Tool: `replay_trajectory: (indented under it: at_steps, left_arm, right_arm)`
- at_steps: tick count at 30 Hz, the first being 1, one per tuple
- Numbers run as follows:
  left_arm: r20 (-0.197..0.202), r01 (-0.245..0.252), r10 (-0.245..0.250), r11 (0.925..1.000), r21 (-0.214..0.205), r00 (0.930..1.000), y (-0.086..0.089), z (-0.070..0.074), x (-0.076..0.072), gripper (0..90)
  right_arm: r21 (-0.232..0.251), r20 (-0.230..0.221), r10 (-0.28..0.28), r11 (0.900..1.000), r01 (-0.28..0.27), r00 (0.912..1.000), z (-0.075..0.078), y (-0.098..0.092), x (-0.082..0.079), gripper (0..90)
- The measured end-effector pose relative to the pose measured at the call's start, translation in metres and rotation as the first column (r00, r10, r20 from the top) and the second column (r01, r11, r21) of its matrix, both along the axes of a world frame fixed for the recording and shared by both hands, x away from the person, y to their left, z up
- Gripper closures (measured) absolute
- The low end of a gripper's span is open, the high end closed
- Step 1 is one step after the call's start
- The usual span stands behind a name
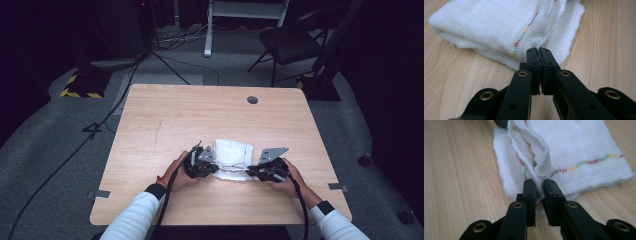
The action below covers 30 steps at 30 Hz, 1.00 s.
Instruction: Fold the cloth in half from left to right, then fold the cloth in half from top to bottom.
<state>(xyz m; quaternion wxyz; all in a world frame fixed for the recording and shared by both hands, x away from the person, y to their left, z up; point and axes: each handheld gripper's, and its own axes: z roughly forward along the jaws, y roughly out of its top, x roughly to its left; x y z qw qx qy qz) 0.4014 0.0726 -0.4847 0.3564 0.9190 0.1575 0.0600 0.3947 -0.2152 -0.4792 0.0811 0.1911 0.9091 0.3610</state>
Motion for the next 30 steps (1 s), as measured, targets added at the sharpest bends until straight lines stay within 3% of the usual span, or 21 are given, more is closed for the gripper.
replay_trajectory:
  at_steps: [3,9,13,17,22,24,30]
  left_arm:
    - [-0.001,-0.001,0.001,1.0,0.0,1.0,-0.001,-0.005,0.001,87.0]
    - [-0.04,-0.007,0.005,0.9982,-0.06,0.9992,0.003,-0.011,0.006,86.9]
    - [-0.001,0.002,-0.002,0.9998,-0.02,1.0,0.0,-0.009,0.003,86.9]
    - [-0.008,-0.012,0.012,0.999,-0.044,0.9999,0.001,-0.01,0.002,86.9]
    - [0.014,-0.013,0.013,0.9999,-0.011,0.9998,-0.002,-0.008,-0.001,86.4]
    - [0.009,-0.016,0.017,0.9998,-0.014,0.9998,-0.002,-0.008,-0.001,84.8]
    - [0.036,-0.013,0.013,0.9998,-0.013,0.9993,-0.002,0.002,-0.003,72.8]
  right_arm:
    - [0.012,-0.016,-0.009,0.9999,0.01,0.9998,-0.005,-0.001,0.001,80.2]
    - [-0.001,0.002,-0.015,0.9999,0.015,0.9999,-0.007,-0.001,0.001,80.7]
    - [0.0,0.007,-0.023,0.9997,0.023,0.9997,-0.008,-0.003,0.003,80.9]
    - [-0.011,0.02,-0.034,0.9994,0.034,0.9992,-0.008,-0.003,0.005,81.2]
    - [-0.017,0.018,-0.039,0.9991,0.039,0.9991,-0.007,-0.001,0.006,80.9]
    - [-0.004,0.009,-0.043,0.9991,0.043,0.9991,-0.006,-0.003,0.006,76.1]
    - [0.014,0.04,-0.039,0.9992,0.038,0.9984,0.006,-0.004,0.003,66.2]
